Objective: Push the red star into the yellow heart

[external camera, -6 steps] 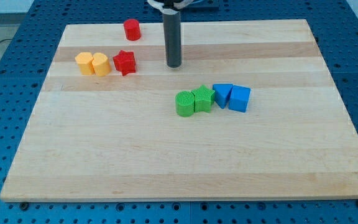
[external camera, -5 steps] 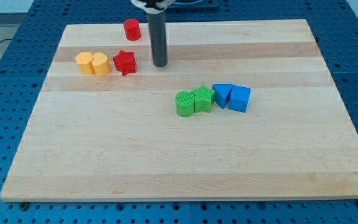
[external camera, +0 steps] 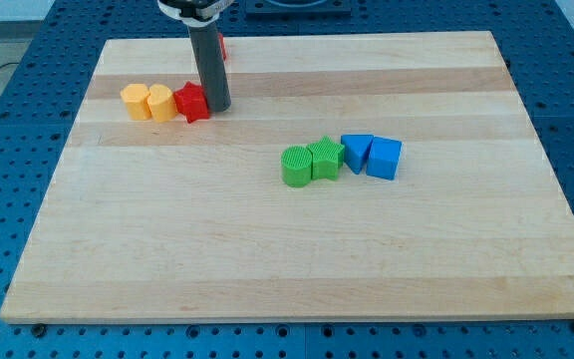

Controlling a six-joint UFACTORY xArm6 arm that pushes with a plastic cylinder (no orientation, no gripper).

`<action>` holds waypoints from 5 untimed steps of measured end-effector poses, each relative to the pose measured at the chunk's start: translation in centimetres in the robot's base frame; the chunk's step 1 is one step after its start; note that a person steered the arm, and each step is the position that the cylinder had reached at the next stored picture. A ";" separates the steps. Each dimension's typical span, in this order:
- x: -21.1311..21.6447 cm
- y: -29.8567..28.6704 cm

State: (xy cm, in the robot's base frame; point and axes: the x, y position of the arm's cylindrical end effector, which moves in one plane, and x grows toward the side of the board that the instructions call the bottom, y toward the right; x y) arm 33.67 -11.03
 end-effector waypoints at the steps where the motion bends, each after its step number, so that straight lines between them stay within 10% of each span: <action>1: -0.1 0.5; 5: -6.8 -9.0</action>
